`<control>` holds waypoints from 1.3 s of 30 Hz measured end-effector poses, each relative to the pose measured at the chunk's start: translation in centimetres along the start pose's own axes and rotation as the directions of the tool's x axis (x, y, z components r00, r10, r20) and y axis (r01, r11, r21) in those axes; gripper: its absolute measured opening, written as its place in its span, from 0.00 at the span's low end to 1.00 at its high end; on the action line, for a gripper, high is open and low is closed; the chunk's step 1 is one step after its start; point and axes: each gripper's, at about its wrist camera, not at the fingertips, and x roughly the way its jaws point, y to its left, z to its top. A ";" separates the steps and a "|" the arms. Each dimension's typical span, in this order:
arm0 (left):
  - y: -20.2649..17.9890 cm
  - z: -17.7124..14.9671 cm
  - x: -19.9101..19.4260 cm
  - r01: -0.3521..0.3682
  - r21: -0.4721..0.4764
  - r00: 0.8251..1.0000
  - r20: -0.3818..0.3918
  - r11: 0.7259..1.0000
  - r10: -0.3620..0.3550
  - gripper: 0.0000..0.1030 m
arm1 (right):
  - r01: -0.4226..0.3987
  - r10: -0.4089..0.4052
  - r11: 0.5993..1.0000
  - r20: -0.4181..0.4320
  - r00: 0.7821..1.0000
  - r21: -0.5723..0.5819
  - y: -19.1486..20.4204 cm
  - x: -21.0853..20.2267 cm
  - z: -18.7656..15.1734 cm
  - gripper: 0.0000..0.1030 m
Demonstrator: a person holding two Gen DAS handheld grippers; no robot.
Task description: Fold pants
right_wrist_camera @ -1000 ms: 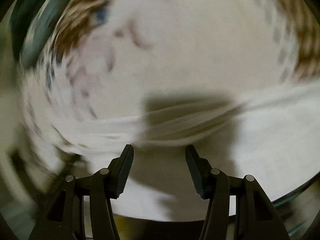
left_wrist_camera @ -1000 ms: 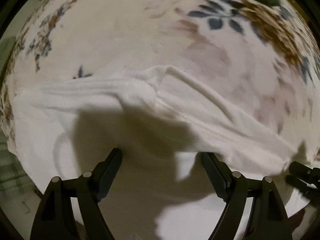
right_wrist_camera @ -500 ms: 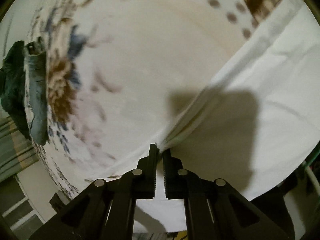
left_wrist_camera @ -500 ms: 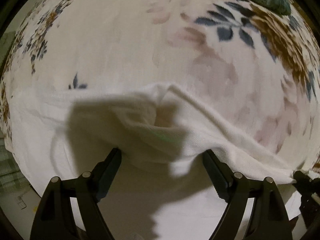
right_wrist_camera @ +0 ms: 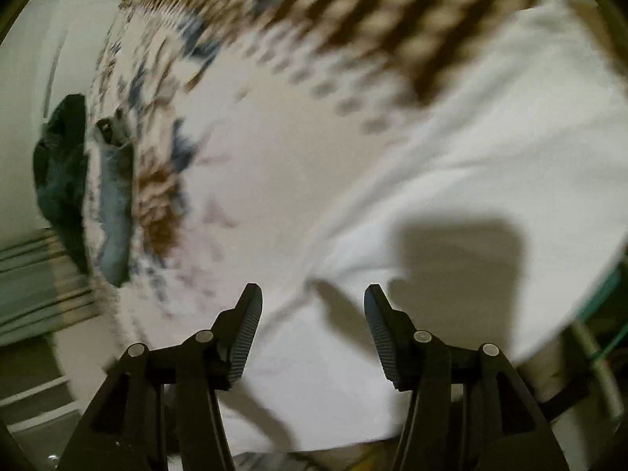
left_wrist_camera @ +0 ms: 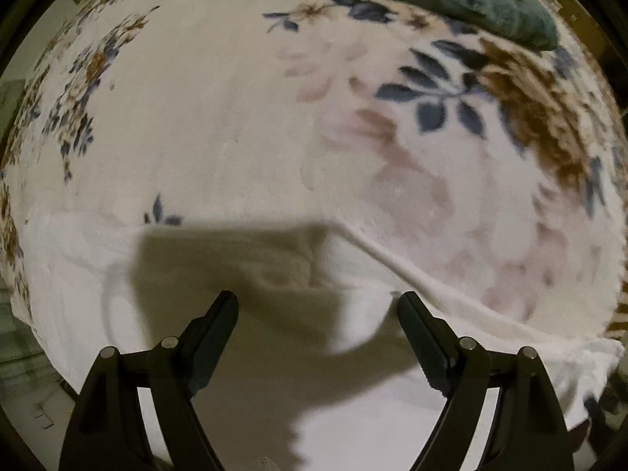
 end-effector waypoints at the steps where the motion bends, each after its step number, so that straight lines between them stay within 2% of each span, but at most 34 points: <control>1: -0.1 0.0 0.1 0.003 -0.008 1.000 -0.004 1.000 -0.003 0.82 | 0.030 -0.031 0.999 0.026 0.999 0.034 -2.5 -1.2 0.0 0.55; 5: -1.1 -1.7 -1.7 0.035 -0.008 0.999 0.024 0.999 -0.035 0.82 | 0.085 -0.101 0.983 0.098 0.990 0.161 -11.4 -5.1 0.4 0.55; 7: -2.3 -2.6 -2.6 0.057 0.016 0.998 0.022 0.998 -0.057 0.82 | 0.075 -0.108 0.970 0.131 0.986 0.232 -15.6 -6.5 0.4 0.55; 11: -5.9 -6.9 -2.4 0.090 0.109 0.996 -0.024 0.990 -0.088 0.82 | 0.021 -0.085 0.952 0.197 0.977 0.306 -20.1 -7.6 0.9 0.55; 15: -9.8 -10.4 0.0 0.091 0.211 0.992 -0.099 0.973 -0.072 0.82 | 0.010 -0.099 0.953 0.280 0.955 0.302 -22.0 -9.0 2.2 0.55; 19: -12.2 -12.5 2.0 0.055 0.290 0.993 -0.113 0.955 -0.023 0.82 | 0.023 -0.114 0.961 0.319 0.941 0.275 -21.4 -8.5 3.9 0.53; 21: -12.3 -12.8 2.2 0.031 0.308 0.996 -0.094 0.951 -0.003 0.82 | 0.059 -0.139 0.965 0.306 0.942 0.255 -21.0 -7.4 5.1 0.33; 22: -12.3 -12.8 2.2 0.027 0.314 0.996 -0.091 0.949 0.002 0.82 | 0.069 -0.145 0.966 0.300 0.943 0.248 -21.0 -7.2 5.4 0.16; 23: -12.1 -12.7 2.2 0.029 0.315 0.995 -0.100 0.949 0.003 0.82 | 0.090 -0.165 0.965 0.305 0.938 0.246 -21.0 -7.1 5.6 0.11; 25: -12.1 -12.6 1.7 0.039 0.306 0.993 -0.114 0.951 -0.004 0.81 | 0.124 -0.195 0.965 0.314 0.929 0.232 -20.6 -7.5 5.6 0.09; 28: -13.2 -9.4 -0.7 0.037 0.319 0.994 -0.111 0.947 -0.002 0.81 | 0.166 -0.236 0.958 0.316 0.919 0.234 -20.5 -8.2 5.3 0.09; 30: -13.4 -9.3 -0.5 0.026 0.339 0.994 -0.108 0.940 0.011 0.82 | 0.154 -0.228 0.953 0.281 0.932 0.261 -21.3 -7.6 5.4 0.09; 31: -13.5 -9.6 0.1 0.026 0.346 0.993 -0.115 0.938 0.014 0.82 | 0.113 -0.194 0.951 0.274 0.942 0.286 -22.0 -7.3 5.5 0.10; 32: -13.4 -9.6 0.7 0.025 0.350 0.993 -0.115 0.936 0.017 0.82 | 0.089 -0.171 0.952 0.266 0.949 0.294 -22.4 -7.3 5.6 0.19; 33: -13.4 -9.7 1.0 0.025 0.352 0.994 -0.110 0.935 0.015 0.86 | 0.071 -0.151 0.951 0.251 0.956 0.302 -22.8 -7.3 5.6 0.27; 34: -13.1 -9.4 1.2 0.021 0.348 0.995 -0.099 0.937 0.015 0.89 | 0.011 -0.095 0.951 0.257 0.962 0.308 -23.5 -7.5 5.4 0.46; 35: -12.7 -9.2 1.4 0.025 0.340 0.995 -0.098 0.940 0.009 0.95 | -0.043 -0.046 0.951 0.275 0.960 0.307 -24.0 -7.6 5.2 0.59; 36: -12.4 -9.2 1.7 0.035 0.327 0.995 -0.104 0.944 -0.001 1.00 | -0.100 0.010 0.950 0.290 0.957 0.297 -24.8 -7.6 4.9 0.61; 37: -12.4 -9.7 2.2 0.060 0.311 0.993 -0.113 0.948 -0.026 1.00 | -0.111 0.029 0.952 0.278 0.960 0.284 -25.3 -7.3 4.9 0.65; 39: -12.0 -9.2 2.8 0.096 0.286 0.991 -0.113 0.953 -0.066 1.00 | -0.135 0.069 0.956 0.245 0.967 0.262 -26.2 -5.9 5.0 0.65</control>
